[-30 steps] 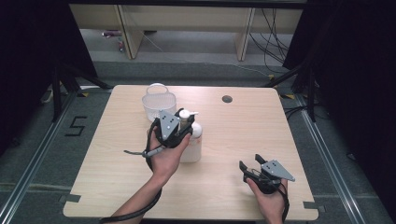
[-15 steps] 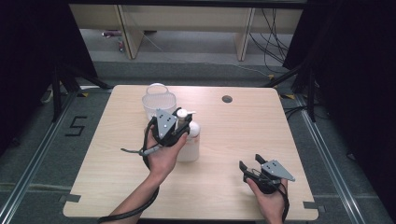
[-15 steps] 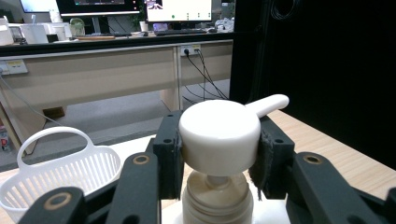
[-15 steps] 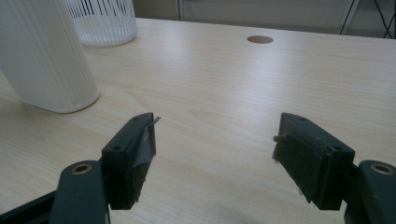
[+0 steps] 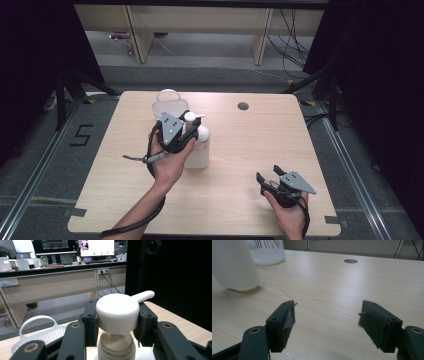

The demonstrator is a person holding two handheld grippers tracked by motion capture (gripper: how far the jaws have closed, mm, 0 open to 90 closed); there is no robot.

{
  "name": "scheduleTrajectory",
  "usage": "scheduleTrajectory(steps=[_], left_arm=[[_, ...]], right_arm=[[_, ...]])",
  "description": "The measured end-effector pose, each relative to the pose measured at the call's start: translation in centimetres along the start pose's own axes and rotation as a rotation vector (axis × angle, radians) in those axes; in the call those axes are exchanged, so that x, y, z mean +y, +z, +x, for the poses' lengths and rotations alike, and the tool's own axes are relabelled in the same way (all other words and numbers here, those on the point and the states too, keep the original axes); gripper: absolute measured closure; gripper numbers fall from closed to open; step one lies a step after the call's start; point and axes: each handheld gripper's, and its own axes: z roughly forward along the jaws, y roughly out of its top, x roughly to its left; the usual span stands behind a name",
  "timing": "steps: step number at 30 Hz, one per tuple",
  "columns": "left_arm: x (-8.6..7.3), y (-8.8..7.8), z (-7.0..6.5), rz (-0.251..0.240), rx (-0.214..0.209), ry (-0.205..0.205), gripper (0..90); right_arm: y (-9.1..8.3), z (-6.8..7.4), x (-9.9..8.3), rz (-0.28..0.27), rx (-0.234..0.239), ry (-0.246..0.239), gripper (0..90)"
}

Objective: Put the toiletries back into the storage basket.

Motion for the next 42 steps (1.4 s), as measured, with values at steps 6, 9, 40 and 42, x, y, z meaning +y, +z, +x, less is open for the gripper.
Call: scheduleTrajectory(steps=[6, 9, 40, 42], left_arm=[[0.5, -0.2, 0.8, -0.006, 0.011, 0.006, 58.9], [0.8, -0.4, 1.2, -0.012, 0.017, 0.01, 58.9], [1.7, -0.3, 4.4, -0.026, 0.058, 0.014, 58.9], [1.8, -0.3, 4.5, -0.026, 0.058, 0.019, 58.9]], right_arm=[[0.0, 0.1, 0.0, -0.008, -0.006, 0.001, 28.8], [0.0, -0.1, 0.0, -0.009, 0.004, -0.016, 28.8], [0.0, 0.1, 0.0, -0.004, -0.008, -0.007, 28.5], [0.0, 0.1, 0.0, -0.003, -0.007, -0.006, 28.5]])
